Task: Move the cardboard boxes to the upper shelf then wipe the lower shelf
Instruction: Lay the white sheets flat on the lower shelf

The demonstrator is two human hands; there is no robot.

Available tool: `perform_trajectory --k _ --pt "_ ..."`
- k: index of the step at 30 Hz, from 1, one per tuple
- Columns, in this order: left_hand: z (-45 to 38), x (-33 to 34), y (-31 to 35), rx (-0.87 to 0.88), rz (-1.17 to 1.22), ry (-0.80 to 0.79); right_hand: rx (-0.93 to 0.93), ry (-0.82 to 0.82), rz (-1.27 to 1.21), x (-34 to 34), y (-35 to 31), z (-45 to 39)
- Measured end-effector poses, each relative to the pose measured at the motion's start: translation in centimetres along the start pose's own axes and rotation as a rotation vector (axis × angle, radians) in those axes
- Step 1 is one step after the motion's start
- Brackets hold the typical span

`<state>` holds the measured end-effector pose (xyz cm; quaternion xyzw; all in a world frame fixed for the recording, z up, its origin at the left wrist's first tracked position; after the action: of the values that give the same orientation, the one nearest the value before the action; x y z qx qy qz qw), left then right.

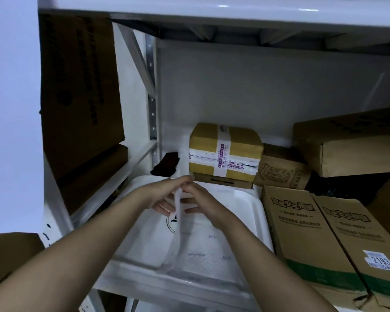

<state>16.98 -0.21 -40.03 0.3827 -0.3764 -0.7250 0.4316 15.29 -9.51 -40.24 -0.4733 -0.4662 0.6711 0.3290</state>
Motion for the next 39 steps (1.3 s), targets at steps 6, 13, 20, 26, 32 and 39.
perform_trajectory --k 6,13,20,26,32,39 --pt "-0.1 -4.4 -0.8 -0.05 -0.186 0.038 -0.04 0.042 0.201 2.1 1.1 -1.1" --pt "-2.0 -8.3 -1.6 0.117 -0.753 0.384 -0.147 0.024 1.053 4.4 5.0 -1.4" --pt "-3.1 -9.6 -4.4 0.116 -0.87 0.563 -0.133 -0.04 1.191 6.2 7.0 -2.1" --pt "-2.3 -7.8 -4.6 0.06 -1.236 0.597 -0.138 -0.05 1.232 7.1 7.1 -2.9" --pt "-4.7 -4.6 -8.0 0.155 -1.085 0.247 -0.162 -0.029 1.233 7.4 7.0 -3.0" --pt "-5.2 -6.0 -11.0 0.073 -0.916 0.241 -0.255 0.032 1.249 7.0 5.1 -2.8"
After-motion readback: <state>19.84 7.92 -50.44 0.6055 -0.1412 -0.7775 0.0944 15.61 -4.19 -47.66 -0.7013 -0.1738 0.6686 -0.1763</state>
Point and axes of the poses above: each hand's wrist, its own z-axis away from the middle knuckle, its own x-axis out of the palm, y = z × x, the point moved 9 cm from there along -z, towards the middle knuckle, and after that the axes turned 12 degrees about z, right-handed, at the moved point
